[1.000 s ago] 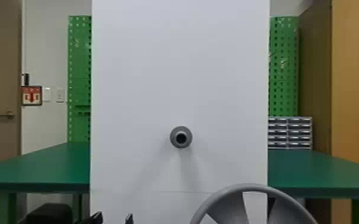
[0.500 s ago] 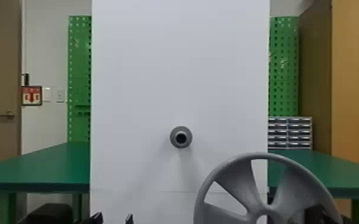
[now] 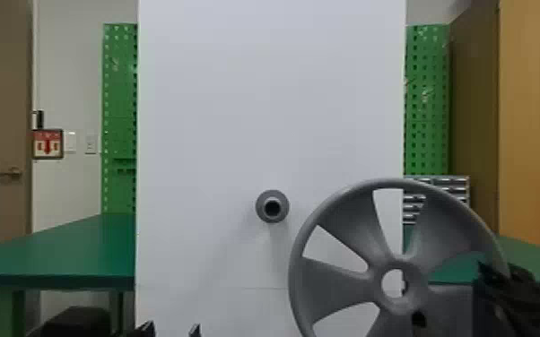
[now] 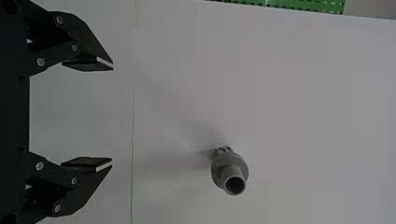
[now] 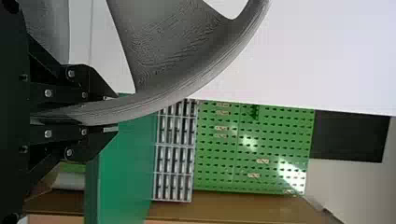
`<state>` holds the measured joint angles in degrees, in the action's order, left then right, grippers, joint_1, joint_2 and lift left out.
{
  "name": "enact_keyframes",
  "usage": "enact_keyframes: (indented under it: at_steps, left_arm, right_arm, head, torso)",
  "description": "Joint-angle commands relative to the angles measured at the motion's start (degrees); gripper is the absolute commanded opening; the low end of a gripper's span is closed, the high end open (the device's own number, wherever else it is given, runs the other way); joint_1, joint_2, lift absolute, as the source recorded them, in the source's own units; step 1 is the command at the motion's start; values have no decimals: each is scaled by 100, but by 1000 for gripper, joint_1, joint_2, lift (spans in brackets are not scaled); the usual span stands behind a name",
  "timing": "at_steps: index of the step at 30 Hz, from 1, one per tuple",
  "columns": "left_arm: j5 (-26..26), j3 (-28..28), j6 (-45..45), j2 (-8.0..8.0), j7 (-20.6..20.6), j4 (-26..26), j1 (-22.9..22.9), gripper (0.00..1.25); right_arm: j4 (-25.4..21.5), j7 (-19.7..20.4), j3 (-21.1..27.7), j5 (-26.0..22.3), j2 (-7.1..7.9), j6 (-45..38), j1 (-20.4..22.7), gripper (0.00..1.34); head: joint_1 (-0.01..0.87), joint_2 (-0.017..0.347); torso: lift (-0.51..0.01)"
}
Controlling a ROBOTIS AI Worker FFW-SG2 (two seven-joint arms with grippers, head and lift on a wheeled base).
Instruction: Hold the wheel and insert it
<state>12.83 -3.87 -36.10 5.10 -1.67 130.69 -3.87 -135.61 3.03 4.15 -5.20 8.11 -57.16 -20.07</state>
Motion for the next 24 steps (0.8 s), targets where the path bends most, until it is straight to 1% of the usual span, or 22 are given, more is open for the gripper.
enact_keyframes:
  at_steps: [1,5,9,12,18,24]
  left_arm:
    - [0,0,-20,0,0,0,-9,732]
    - [0,0,-29,0,0,0,-9,732]
    - [18,9,-38,0,0,0,-9,732]
    - [18,0,-47,0,0,0,-9,732]
    - [26,9,-64,0,0,0,0,732]
    - [26,0,-82,0,0,0,-18,732]
  right_arm:
    - [9,-39,-55,89,59,47,-243,278]
    - [35,-162,-90,282,68,223,-384,278]
    - [44,-268,-73,405,42,241,-525,278]
    - [52,-276,-64,449,33,223,-595,278]
    - [88,-276,15,520,-64,65,-762,278]
    - [202,-338,-46,485,7,-137,-964,278]
  head:
    - [5,75]
    - [5,75]
    - [5,75]
    - [5,75]
    - [5,75]
    - [5,75]
  torso:
    - [-482]
    - [-482]
    - [-482]
    - [-482]
    - [-482]
    - [-482]
